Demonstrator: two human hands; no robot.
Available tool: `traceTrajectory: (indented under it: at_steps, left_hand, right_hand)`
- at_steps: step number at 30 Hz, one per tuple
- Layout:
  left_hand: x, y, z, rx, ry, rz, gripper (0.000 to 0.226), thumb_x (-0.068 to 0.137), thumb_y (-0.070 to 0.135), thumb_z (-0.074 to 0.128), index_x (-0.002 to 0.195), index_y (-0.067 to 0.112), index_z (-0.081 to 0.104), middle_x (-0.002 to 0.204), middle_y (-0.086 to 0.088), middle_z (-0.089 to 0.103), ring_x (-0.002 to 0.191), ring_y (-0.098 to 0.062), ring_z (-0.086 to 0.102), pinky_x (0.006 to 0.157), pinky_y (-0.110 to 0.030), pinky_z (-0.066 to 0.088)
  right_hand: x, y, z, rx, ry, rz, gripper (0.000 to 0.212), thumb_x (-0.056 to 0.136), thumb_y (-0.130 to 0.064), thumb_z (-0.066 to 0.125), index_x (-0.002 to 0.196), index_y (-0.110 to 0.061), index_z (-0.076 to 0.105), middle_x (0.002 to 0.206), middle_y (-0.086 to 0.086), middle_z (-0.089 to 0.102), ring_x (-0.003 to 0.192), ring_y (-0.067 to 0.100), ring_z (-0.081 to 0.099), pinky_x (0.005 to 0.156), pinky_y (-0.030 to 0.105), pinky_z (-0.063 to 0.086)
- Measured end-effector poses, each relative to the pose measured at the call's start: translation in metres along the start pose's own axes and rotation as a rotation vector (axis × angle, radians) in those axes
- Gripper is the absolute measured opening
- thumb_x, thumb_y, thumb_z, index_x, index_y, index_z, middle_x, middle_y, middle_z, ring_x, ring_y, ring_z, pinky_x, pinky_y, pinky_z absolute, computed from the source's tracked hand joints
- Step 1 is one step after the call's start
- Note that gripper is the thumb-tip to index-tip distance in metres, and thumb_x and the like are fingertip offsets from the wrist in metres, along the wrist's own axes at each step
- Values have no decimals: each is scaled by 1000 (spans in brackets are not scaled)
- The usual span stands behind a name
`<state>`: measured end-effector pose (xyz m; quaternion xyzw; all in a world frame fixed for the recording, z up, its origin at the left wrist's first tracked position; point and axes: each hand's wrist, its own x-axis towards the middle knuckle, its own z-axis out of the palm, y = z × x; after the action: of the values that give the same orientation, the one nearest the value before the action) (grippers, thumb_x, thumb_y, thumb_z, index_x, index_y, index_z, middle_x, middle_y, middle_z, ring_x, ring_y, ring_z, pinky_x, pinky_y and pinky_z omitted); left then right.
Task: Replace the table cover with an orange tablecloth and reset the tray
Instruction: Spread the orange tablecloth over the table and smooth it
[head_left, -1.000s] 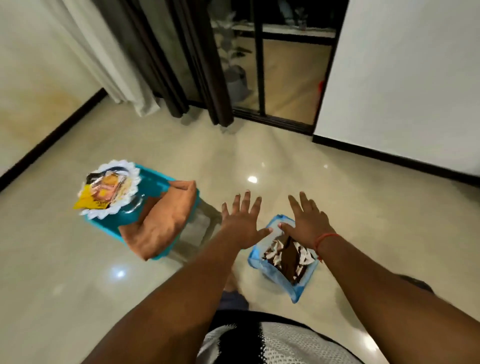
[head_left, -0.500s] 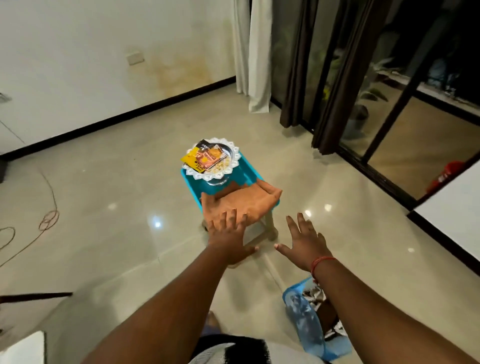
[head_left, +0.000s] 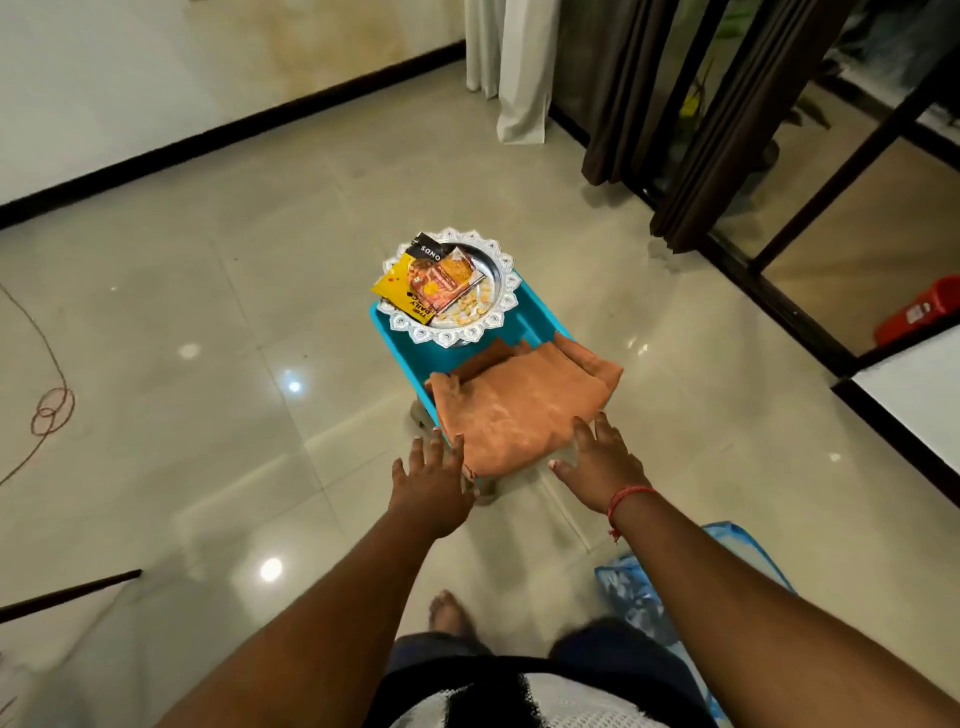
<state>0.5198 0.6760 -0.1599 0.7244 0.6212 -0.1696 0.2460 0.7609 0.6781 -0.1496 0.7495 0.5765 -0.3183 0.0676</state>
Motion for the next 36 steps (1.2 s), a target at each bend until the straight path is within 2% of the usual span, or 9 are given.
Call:
traceTrajectory:
  at_steps: [6,9,12,15,21,24,29,33,36]
  left_hand:
    - [45,7,-3,-579,-94,-226,77,88,49,53,149,9,27,151,-20,34,140,-37,34,111,-44,34]
    - [65,19,-17,-846,-133,-387,87,64,45,48,139,2,40,139,-19,50,119,-32,53,83,-23,43]
    - [93,27,-18,-994,-192,-548,79,72,41,53,138,-1,39,133,-18,54,93,-21,51,62,-17,41]
    - [118,33,-16,-1099,-238,-675,64,86,34,57,137,0,39,118,-18,58,79,-23,58,61,-27,44]
    - [145,42,-18,-1240,-276,-864,68,76,39,57,134,5,44,126,-18,56,107,-38,60,78,-42,54]
    - [150,42,-18,-1264,-244,-864,65,64,38,51,122,8,49,116,-14,59,99,-34,61,90,-50,56]
    - [163,43,-15,-1243,-270,-817,36,87,13,42,121,11,53,115,-12,61,103,-31,61,87,-47,58]
    - [168,47,-15,-1276,-231,-779,25,98,26,37,114,19,55,111,-9,64,98,-25,63,87,-46,57]
    - [167,48,-18,-1275,-220,-742,30,100,33,31,118,21,52,113,-7,62,101,-23,61,92,-45,55]
  right_hand:
    - [59,30,-6,94,-138,113,82,92,-57,55,157,-23,17,165,13,6,148,35,25,116,48,32]
    - [108,41,-20,175,-191,168,84,86,-56,56,156,-20,24,160,16,22,138,37,39,112,49,38]
    - [161,48,-29,234,-219,171,89,72,-55,55,149,-12,37,148,16,40,126,36,50,106,47,45]
    - [194,47,-40,238,-222,198,75,84,-40,61,148,-8,37,150,16,36,131,35,46,109,43,42]
    - [236,54,-47,345,-350,267,77,83,-34,62,150,-10,32,140,13,52,120,33,56,102,42,48]
    - [241,52,-45,361,-364,293,69,89,-29,63,148,-8,35,141,15,51,122,34,55,102,41,47]
    - [246,47,-45,367,-309,309,51,84,-18,65,131,-5,53,128,16,59,109,34,61,91,37,52]
    - [239,41,-39,448,-221,312,50,84,-1,58,131,-16,58,130,8,61,119,30,59,106,39,47]
    - [230,33,-33,501,-156,306,33,83,1,59,105,-23,65,108,2,66,109,25,63,104,36,49]
